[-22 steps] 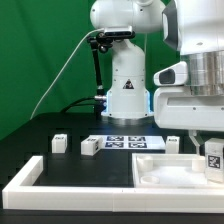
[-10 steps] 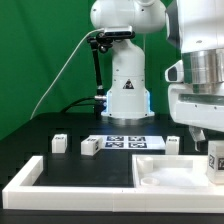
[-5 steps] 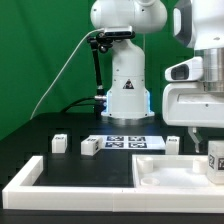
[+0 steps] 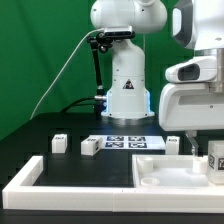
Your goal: Assemble one leg
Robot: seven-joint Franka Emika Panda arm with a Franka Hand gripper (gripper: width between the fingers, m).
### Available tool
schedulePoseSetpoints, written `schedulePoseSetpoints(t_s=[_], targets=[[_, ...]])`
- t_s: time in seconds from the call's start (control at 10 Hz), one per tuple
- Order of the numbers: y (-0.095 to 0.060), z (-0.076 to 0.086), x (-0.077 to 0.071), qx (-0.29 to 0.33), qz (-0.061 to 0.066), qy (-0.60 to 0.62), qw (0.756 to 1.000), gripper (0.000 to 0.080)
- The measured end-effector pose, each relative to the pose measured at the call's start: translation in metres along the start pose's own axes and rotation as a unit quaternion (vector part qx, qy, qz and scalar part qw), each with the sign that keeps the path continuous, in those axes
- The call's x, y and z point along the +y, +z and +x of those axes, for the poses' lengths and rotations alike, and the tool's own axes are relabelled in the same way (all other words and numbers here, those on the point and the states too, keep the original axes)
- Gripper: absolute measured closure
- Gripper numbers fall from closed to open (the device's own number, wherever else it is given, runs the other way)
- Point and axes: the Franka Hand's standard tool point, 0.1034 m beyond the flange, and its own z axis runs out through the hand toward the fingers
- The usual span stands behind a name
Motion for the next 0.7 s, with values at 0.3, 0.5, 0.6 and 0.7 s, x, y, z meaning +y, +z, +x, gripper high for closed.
schedulePoseSetpoints(t_s=[0.3, 0.5, 0.6, 0.7], targets=[[0.0, 0.0, 0.0, 0.0, 0.0, -0.008, 1.0, 0.0321], [0.0, 0.0002, 0.0013, 0.0, 0.0, -0.008, 1.0, 0.0512], [0.0, 0.0001, 0.0014, 0.0, 0.0, -0.003, 1.0, 0.0508], [0.0003, -0.0013, 0.0022, -0.005, 0.0, 0.013, 1.0, 0.0508]])
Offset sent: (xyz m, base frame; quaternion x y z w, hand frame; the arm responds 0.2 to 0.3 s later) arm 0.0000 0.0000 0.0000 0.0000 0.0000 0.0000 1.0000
